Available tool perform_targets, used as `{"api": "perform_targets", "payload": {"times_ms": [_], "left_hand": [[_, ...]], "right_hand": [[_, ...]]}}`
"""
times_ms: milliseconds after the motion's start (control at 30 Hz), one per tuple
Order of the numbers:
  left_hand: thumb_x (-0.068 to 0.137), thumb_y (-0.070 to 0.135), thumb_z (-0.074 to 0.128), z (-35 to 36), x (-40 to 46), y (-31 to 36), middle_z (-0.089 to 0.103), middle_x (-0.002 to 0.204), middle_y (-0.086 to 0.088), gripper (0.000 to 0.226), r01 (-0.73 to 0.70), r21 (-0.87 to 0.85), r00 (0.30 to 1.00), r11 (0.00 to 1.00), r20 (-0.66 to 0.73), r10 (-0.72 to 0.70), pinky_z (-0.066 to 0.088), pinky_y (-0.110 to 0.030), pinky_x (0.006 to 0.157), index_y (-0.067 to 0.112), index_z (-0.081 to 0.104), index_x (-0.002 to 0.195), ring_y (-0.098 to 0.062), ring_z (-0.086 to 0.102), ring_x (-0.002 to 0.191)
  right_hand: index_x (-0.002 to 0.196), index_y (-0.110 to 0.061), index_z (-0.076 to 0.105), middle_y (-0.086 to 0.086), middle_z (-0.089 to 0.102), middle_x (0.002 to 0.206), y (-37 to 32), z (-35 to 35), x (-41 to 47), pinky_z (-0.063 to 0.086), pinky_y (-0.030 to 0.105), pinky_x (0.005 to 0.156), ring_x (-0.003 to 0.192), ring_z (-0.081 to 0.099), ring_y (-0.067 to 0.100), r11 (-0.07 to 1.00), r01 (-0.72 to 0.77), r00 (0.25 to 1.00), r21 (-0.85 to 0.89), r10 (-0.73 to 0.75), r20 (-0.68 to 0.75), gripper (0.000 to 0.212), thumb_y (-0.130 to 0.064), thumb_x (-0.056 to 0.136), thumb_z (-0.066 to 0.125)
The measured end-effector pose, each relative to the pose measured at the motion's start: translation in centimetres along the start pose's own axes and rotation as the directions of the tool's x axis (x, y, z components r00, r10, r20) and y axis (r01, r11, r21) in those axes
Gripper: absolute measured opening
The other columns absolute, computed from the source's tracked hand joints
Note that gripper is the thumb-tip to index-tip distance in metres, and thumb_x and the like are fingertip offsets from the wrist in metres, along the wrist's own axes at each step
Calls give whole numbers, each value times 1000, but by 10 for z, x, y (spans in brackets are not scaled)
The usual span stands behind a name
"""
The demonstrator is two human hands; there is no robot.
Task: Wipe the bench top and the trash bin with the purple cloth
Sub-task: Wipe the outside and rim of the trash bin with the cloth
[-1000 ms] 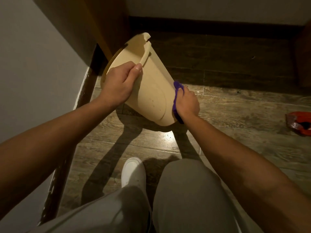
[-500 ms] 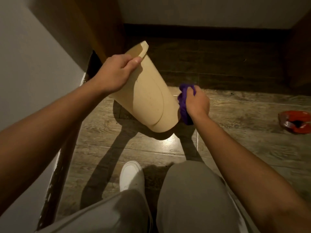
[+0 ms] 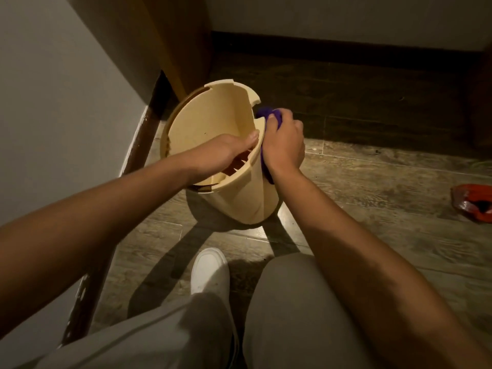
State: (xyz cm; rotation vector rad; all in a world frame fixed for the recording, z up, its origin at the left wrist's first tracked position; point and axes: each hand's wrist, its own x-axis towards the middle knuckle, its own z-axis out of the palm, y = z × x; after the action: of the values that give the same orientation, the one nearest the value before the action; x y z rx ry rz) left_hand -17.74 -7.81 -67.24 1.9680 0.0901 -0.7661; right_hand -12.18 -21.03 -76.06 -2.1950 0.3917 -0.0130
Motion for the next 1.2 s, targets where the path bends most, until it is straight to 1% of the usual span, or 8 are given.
{"api": "perform_targets", "payload": {"times_ms": [200, 400, 533, 633, 767, 900, 1000, 1200], "left_hand": [[91, 50, 62, -31, -4, 3, 59, 130, 9, 51, -118, 314, 950, 942, 313, 15, 48, -39, 99, 38, 47, 139, -15, 57, 117], [94, 51, 51, -35, -9, 11, 58, 126, 11, 46, -157, 315, 977, 936, 189, 100, 44, -27, 86, 34, 50, 137, -9, 55, 112], [101, 43, 52, -36, -8, 15, 58, 128, 7, 42, -169, 356, 986, 919, 56, 160, 46, -38, 96, 31, 48, 141, -8, 55, 111], [93, 44, 65, -45, -12, 17, 58, 129, 15, 57, -187, 357, 972, 915, 203, 119, 48, -32, 98, 38, 42, 144, -5, 56, 117], [94, 27, 67, -58, -17, 9, 57, 111, 45, 65, -140, 356, 941, 924, 338, 12, 53, -16, 70, 69, 30, 129, 16, 54, 106], [94, 27, 65, -68, -15, 14, 59, 118, 28, 55, -119, 359, 977, 926, 208, 44, 46, -28, 88, 68, 42, 122, 0, 55, 111], [93, 31, 65, -80, -16, 22, 62, 110, 30, 50, -121, 401, 986, 908, 152, 64, 46, -22, 81, 68, 46, 120, 3, 59, 103], [90, 44, 60, -86, -12, 19, 55, 134, 11, 58, -107, 456, 994, 883, 66, 86, 50, -34, 89, 48, 42, 146, -15, 57, 118]], "right_hand": [[133, -31, 55, -2, 54, 121, -3, -3, 9, 33, 23, 63, 78, 47, 4, 1000, 14, 999, 16, -13, -33, 34, -45, 105, 40], [135, -30, 54, -3, 53, 120, -7, -6, 12, 32, 19, 64, 83, 49, 4, 999, 16, 1000, 45, -15, -23, 34, -43, 106, 41], [133, -30, 54, -3, 54, 119, -11, -4, 13, 36, 22, 67, 92, 55, 11, 997, 17, 999, 71, -15, -31, 32, -43, 106, 42], [133, -30, 55, -3, 54, 120, -10, -6, 16, 36, 24, 69, 90, 53, 9, 997, 9, 999, 75, -7, -32, 32, -43, 106, 43], [134, -29, 55, -2, 55, 123, -5, -11, 19, 39, 26, 77, 91, 52, 9, 997, -12, 1000, 81, 13, -13, 33, -41, 107, 42], [134, -29, 55, -1, 56, 123, -6, -10, 19, 41, 27, 78, 95, 55, 12, 995, -15, 1000, 100, 15, -2, 33, -41, 107, 42], [135, -28, 55, 0, 57, 123, -8, -6, 17, 40, 25, 75, 96, 55, 11, 994, -2, 1000, 107, 0, 15, 34, -41, 107, 42], [134, -30, 56, -2, 57, 122, -13, -1, 15, 39, 24, 71, 90, 51, 7, 992, -7, 1000, 123, 3, 31, 32, -41, 107, 43]]}}
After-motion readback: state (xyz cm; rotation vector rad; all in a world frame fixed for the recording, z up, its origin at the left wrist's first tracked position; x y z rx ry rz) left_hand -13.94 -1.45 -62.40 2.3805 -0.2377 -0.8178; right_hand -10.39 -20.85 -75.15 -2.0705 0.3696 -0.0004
